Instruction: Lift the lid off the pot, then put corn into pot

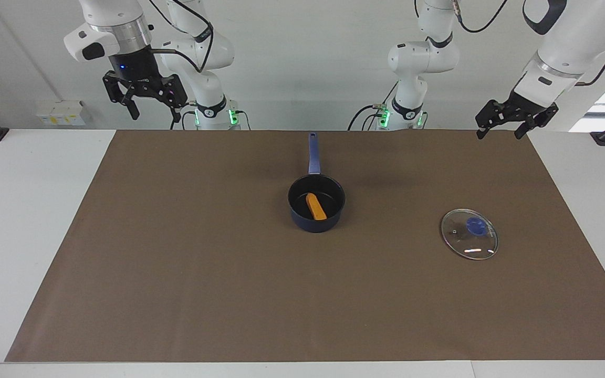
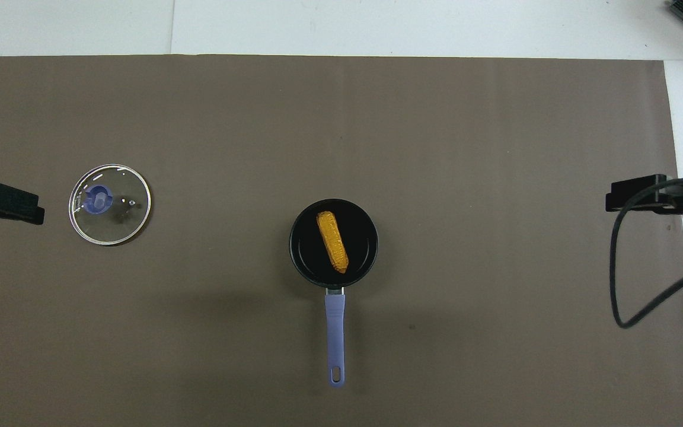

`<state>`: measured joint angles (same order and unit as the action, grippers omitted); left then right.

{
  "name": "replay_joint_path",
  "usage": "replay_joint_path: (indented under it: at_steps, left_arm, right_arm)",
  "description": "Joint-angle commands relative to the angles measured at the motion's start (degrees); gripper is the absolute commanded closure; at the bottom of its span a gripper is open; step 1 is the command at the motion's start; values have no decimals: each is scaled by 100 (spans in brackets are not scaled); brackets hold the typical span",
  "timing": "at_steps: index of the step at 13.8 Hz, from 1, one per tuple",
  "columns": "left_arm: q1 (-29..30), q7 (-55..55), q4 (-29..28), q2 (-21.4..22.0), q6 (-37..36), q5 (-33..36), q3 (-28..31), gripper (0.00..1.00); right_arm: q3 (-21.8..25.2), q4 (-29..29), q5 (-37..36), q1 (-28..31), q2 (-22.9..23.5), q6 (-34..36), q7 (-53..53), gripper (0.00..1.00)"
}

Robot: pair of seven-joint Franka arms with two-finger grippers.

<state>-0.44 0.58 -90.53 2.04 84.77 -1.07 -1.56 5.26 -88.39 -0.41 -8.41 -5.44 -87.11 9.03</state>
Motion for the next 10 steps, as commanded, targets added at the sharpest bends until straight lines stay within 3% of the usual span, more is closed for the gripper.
replay_joint_path:
  at_steps: [1,10]
  left_arm:
    - [9,29,-176,130,137,28,7,0]
    - [9,29,-176,130,145,28,7,0]
  right_arm:
    - [194,-187,172,137,-142,54,-411,0]
    - [212,-336,32,217,-142,27,-911,0]
